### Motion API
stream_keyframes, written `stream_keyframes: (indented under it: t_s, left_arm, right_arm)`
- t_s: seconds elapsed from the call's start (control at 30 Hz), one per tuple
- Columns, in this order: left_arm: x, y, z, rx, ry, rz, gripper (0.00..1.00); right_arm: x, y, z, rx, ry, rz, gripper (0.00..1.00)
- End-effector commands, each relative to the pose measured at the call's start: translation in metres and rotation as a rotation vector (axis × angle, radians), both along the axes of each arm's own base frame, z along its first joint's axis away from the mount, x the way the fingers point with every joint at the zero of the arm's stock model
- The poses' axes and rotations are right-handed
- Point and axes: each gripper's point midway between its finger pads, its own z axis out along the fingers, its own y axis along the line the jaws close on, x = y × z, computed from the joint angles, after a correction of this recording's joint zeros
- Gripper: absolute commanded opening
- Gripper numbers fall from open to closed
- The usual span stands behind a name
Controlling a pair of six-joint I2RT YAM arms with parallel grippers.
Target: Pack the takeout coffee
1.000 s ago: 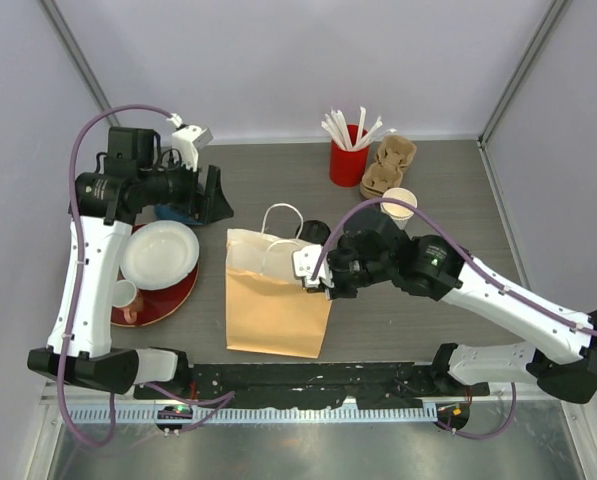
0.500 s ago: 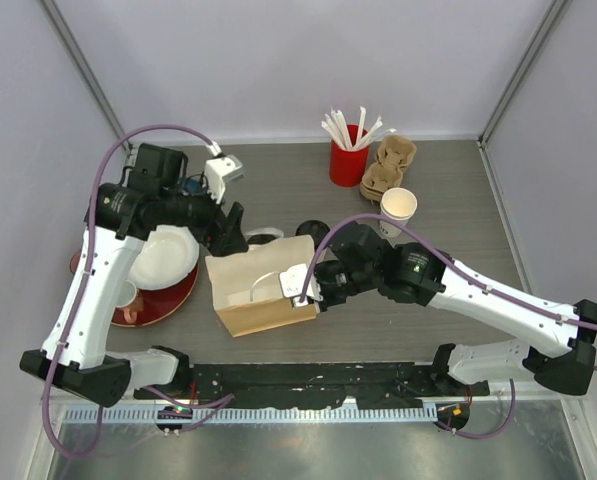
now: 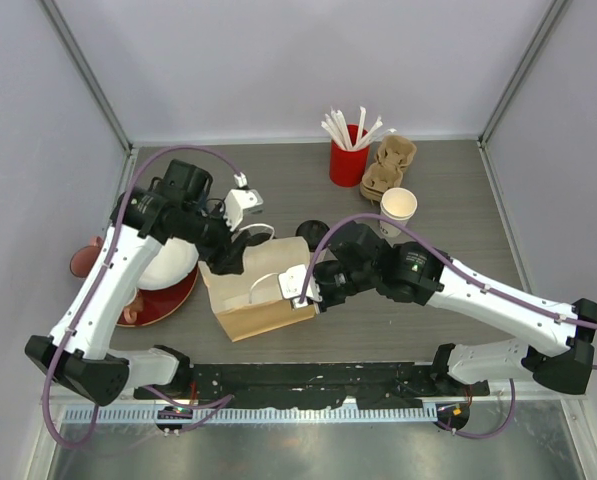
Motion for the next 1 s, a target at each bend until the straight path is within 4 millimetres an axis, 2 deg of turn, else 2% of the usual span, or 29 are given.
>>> stream_keyframes:
  t_s: [0.0,0.03,0.07,0.1,0.13,0.17,0.23,0.33,0.37,0.4,0.47,0.5,0.53,0.6,0.63,0.73,0.83,0.9,0.97]
  left_arm:
    - [0.005,0.007,-0.006,0.063,-0.054,0.002,0.47]
    - [0.006,0.007,-0.006,0.066,-0.053,0.011,0.39]
    - [0.005,0.008,-0.005,0.065,-0.055,0.014,0.31]
    - [0.005,0.008,-0.002,0.066,-0.061,0.020,0.11]
    - [0.005,0.009,0.001,0.065,-0.066,0.033,0.01]
    - [0.006,0.011,0.003,0.068,-0.075,0.047,0.00]
    - [0.006,0.015,0.013,0.070,-0.105,0.074,0.00]
    - [0.000,0.015,0.032,0.039,-0.120,0.098,0.00]
    - [-0.009,0.016,0.036,0.030,-0.095,0.094,0.00]
    - [-0.012,0.014,0.050,-0.002,-0.111,0.091,0.00]
    - [-0.026,0.009,0.064,-0.050,-0.094,0.071,0.00]
    - [-0.028,0.009,0.077,-0.076,-0.125,0.073,0.00]
    - [-0.030,0.009,0.084,-0.088,-0.134,0.077,0.00]
    - [-0.032,0.011,0.099,-0.112,-0.168,0.102,0.00]
    - [-0.030,0.014,0.104,-0.116,-0.183,0.119,0.00]
    - [-0.017,0.024,0.117,-0.105,-0.244,0.206,0.00]
    - [-0.016,0.025,0.128,-0.124,-0.258,0.216,0.00]
    - [-0.022,0.022,0.130,-0.129,-0.239,0.190,0.00]
    - [-0.025,0.024,0.128,-0.116,-0.232,0.177,0.00]
  right_arm:
    - [-0.004,0.012,0.009,0.052,0.006,0.031,0.01]
    - [-0.004,0.012,0.010,0.060,0.010,0.024,0.02]
    - [-0.003,0.012,0.009,0.062,0.013,0.015,0.09]
    - [-0.002,0.015,0.012,0.080,0.022,-0.006,0.14]
    - [-0.001,0.014,0.015,0.093,0.027,-0.017,0.19]
    - [-0.001,0.015,0.018,0.104,0.036,-0.033,0.30]
    - [0.001,0.015,0.028,0.146,0.056,-0.079,0.44]
    - [0.007,0.016,0.050,0.212,0.098,-0.168,0.54]
    - [0.008,0.015,0.057,0.231,0.112,-0.185,0.57]
    - [0.008,0.014,0.061,0.238,0.137,-0.205,0.58]
    - [0.005,0.012,0.080,0.273,0.187,-0.230,0.63]
    - [0.004,0.010,0.083,0.269,0.207,-0.240,0.66]
    - [0.002,0.009,0.096,0.292,0.233,-0.253,0.73]
    - [0.001,0.004,0.106,0.300,0.255,-0.276,0.79]
    - [0.000,0.002,0.120,0.331,0.257,-0.280,0.82]
    - [-0.008,-0.009,0.153,0.419,0.253,-0.268,0.83]
    - [-0.011,-0.019,0.178,0.494,0.252,-0.284,0.84]
    - [-0.011,-0.022,0.180,0.496,0.256,-0.302,0.83]
    - [-0.008,-0.022,0.173,0.485,0.255,-0.316,0.83]
